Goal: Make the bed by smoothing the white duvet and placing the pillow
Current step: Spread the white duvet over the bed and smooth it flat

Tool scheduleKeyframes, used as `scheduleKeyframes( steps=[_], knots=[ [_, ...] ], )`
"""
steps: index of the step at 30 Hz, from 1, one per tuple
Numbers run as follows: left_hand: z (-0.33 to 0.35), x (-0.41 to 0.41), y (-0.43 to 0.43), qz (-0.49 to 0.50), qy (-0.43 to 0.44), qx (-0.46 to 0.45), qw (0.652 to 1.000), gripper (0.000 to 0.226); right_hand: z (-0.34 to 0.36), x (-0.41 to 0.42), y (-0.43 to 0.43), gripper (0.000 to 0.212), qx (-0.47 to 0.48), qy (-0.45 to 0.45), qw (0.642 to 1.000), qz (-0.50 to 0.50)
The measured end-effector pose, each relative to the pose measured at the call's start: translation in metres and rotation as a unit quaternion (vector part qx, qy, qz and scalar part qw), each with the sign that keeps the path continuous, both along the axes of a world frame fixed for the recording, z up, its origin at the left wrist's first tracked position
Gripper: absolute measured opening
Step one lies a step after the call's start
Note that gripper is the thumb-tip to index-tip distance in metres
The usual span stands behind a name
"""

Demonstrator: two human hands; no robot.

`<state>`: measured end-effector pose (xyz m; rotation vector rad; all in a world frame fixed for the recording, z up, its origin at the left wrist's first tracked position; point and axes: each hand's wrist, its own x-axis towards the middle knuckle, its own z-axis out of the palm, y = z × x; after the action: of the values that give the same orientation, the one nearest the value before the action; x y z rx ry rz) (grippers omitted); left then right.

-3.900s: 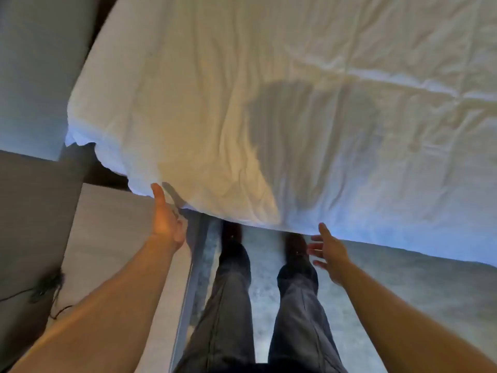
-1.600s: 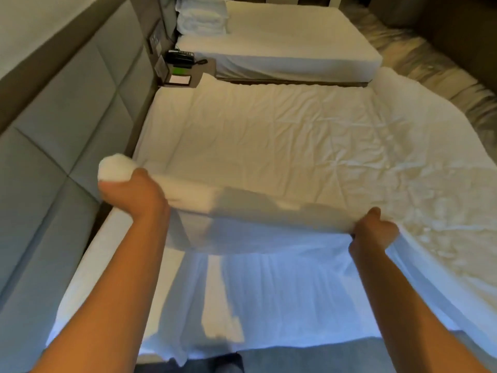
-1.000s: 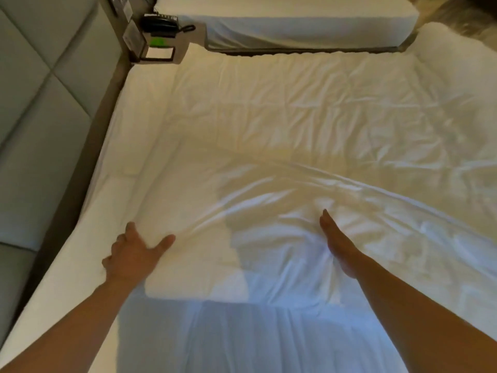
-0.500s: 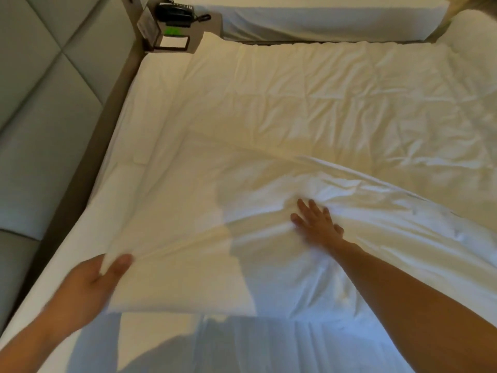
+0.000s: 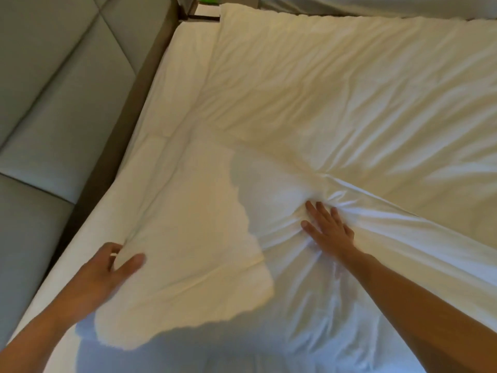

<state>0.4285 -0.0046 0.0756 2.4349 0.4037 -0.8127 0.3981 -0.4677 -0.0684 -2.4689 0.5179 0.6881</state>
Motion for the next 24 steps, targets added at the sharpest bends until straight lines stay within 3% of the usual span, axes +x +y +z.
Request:
scheduleKeyframes(
  steps=[4,6,9,11,15,17,20,24],
  knots=[
    [0.019,0.070,-0.066,-0.032,-0.068,-0.064,0.995,0.129,-0.004,-0.003,-0.004,0.061,0.005,-0.022,1.000,0.004],
    [0.017,0.101,-0.111,-0.039,-0.068,-0.085,0.993,0.111,-0.006,-0.006,-0.006,0.057,0.008,-0.034,0.999,0.001],
    [0.000,0.133,-0.158,0.011,-0.093,-0.120,0.988,0.064,-0.005,-0.006,-0.011,0.060,0.013,-0.045,0.999,0.001],
    [-0.012,0.141,-0.171,0.035,-0.139,-0.126,0.982,0.061,-0.004,-0.005,-0.015,0.060,0.016,-0.053,0.998,-0.002],
    [0.002,0.147,-0.162,0.025,-0.348,-0.109,0.931,0.042,0.005,-0.003,-0.019,0.081,-0.008,-0.139,0.990,-0.001],
    [0.010,0.164,-0.145,0.010,-0.401,-0.096,0.911,0.039,0.016,0.008,-0.016,0.073,-0.042,-0.191,0.980,0.025],
    [-0.007,0.196,-0.126,0.018,-0.401,-0.069,0.913,0.040,0.022,0.038,-0.015,0.072,-0.075,-0.208,0.973,0.059],
    [-0.079,0.214,-0.128,0.035,-0.364,-0.021,0.931,0.045,-0.021,0.070,-0.012,0.076,-0.103,-0.163,0.978,0.086]
  ],
)
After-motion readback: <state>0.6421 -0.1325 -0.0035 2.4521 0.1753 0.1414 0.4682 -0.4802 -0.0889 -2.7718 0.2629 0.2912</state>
